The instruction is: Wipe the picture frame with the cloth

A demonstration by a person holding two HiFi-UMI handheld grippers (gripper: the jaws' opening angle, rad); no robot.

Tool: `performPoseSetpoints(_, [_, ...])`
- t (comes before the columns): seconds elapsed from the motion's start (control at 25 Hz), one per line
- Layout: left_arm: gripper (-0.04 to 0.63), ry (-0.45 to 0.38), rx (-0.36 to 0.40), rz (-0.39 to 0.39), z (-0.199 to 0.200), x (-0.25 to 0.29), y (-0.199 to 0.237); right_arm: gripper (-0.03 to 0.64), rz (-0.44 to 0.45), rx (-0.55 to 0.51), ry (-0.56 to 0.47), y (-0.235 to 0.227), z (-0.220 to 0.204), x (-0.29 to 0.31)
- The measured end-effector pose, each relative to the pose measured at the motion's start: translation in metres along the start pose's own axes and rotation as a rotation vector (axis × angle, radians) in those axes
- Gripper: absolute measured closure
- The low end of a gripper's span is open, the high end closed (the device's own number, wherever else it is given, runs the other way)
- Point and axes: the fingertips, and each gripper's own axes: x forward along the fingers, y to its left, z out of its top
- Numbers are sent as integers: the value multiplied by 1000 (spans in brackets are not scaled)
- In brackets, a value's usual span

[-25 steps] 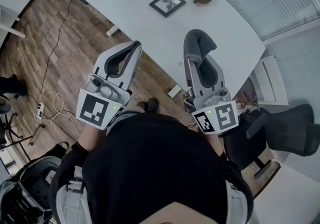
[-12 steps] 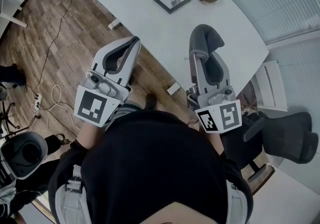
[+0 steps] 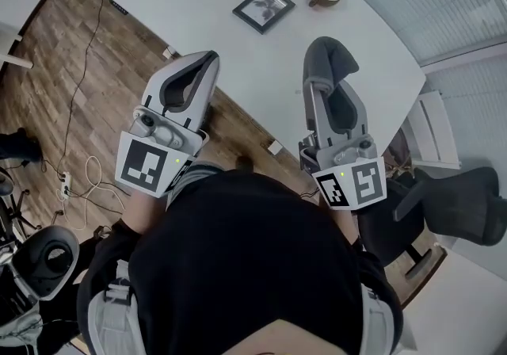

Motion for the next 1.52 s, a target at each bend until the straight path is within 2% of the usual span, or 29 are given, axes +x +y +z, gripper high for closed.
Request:
performPoseSetpoints(0.16, [583,-32,-11,-56,-1,26,30,523,-45,-13,-9,-10,-2,33])
performPoseSetpoints(0.32, [583,-15,-11,-115,-10,51,66,522,-113,-18,-12,-17,-4,65])
performPoseSetpoints(0.56, [583,-47,-23,-185,1,87,70,523,-193,-30,-34,-37,9,71])
performPoseSetpoints(1.12, [583,-32,-65,-362,-26,152,154,523,-386,-56,-29,-61,-1,153])
performPoseSetpoints(1.52, [583,-24,-89,-511,-46,181,172,522,-528,-74,-30,-67,-11,170])
